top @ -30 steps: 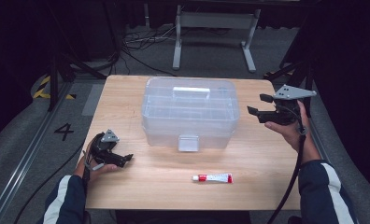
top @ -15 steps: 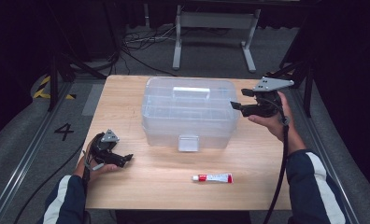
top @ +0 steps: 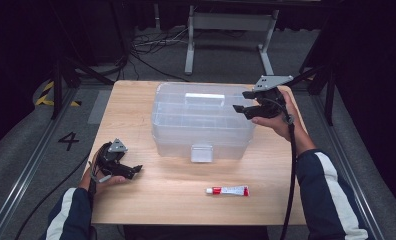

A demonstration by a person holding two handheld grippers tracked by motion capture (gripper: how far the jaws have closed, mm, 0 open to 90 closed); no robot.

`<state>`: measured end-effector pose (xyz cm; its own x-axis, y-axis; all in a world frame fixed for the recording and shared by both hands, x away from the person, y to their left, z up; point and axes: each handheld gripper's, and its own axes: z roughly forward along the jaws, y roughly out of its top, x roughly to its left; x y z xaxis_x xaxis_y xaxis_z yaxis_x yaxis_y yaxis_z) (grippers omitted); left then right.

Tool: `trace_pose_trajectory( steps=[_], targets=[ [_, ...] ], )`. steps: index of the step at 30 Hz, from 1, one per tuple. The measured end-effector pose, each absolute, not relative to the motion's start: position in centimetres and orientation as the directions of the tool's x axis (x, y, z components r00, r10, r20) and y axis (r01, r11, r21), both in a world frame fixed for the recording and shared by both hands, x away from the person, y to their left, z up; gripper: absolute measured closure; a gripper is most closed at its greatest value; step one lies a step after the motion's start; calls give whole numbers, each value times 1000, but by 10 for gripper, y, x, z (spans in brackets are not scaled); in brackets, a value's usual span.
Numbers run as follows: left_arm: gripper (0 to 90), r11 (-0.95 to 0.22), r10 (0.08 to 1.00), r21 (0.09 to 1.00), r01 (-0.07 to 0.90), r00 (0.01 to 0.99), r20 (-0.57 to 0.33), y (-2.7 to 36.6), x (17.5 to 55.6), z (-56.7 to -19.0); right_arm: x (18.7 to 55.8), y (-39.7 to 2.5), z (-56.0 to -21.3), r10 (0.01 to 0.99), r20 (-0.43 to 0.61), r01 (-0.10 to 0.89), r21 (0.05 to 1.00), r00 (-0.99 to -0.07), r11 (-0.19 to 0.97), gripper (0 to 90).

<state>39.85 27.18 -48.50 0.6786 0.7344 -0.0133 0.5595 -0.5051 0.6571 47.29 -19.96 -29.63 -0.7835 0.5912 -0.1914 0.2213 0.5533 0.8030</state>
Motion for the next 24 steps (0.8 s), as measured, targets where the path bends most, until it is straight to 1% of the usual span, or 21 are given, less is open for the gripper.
trace_pose_trajectory(
  steps=[9,12,18,20,24],
  targets=[
    [4,-505,734,657,559,679,-13,272,399,-485,478,-185,-297,559,-197,216,781,-806,587,457],
    [4,-505,734,657,559,679,-13,272,399,-485,481,-176,-296,547,-213,206,769,-810,605,469],
    [4,-505,734,657,559,679,-13,272,399,-485,485,-167,-294,539,-229,197,760,-811,620,483],
    [4,-506,734,656,560,679,-14,272,398,-485,486,-164,-294,536,-240,185,761,-810,621,504],
    [4,-506,734,657,559,679,-13,272,399,-485,489,-160,-294,535,-239,196,750,-810,632,513]
  ],
)
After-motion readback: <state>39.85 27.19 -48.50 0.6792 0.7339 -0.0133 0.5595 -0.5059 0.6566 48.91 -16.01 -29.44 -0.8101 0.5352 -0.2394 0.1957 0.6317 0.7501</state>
